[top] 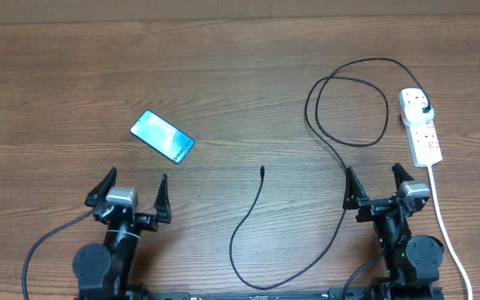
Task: Plug charger to phone and switch on socket
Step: 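Move the left gripper over the Galaxy S24+ phone and lower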
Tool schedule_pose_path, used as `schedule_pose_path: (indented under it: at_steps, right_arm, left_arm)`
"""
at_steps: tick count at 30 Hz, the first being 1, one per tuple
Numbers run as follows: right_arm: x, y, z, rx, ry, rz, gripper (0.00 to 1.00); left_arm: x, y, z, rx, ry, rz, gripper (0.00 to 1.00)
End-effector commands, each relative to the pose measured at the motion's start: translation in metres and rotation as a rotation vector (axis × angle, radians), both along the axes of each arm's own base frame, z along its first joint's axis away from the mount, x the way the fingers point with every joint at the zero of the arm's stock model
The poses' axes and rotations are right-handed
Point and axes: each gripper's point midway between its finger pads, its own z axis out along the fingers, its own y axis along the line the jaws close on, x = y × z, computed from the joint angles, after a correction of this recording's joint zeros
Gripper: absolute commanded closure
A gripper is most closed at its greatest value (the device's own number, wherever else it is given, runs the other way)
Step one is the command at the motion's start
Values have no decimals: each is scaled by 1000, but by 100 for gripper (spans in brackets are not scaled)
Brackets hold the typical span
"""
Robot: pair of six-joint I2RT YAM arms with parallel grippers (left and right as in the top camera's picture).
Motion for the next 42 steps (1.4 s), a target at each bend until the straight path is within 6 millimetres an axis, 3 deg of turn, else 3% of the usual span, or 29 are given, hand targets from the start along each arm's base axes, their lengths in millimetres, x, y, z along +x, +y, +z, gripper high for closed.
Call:
schedule_pose_path:
  at_steps: [1, 11, 22, 34, 42]
  right_arm:
    - [0, -1, -2, 7, -2, -9, 0]
    - [0, -1, -2, 7, -2, -9, 0]
    - [0, -1, -2, 7, -2, -9, 0]
    - [0, -1, -2, 7, -2, -9, 0]
    - [0, -1, -2, 7, -2, -9, 0]
  left_arm:
    - [7, 4, 3, -39, 54, 22, 0]
    - [44, 4, 21, -55, 212, 7, 0]
    - [83, 1, 4, -90, 484, -18, 0]
    - [82, 9, -10, -169, 570, 62, 0]
    - [107, 26, -9, -315, 714, 231, 0]
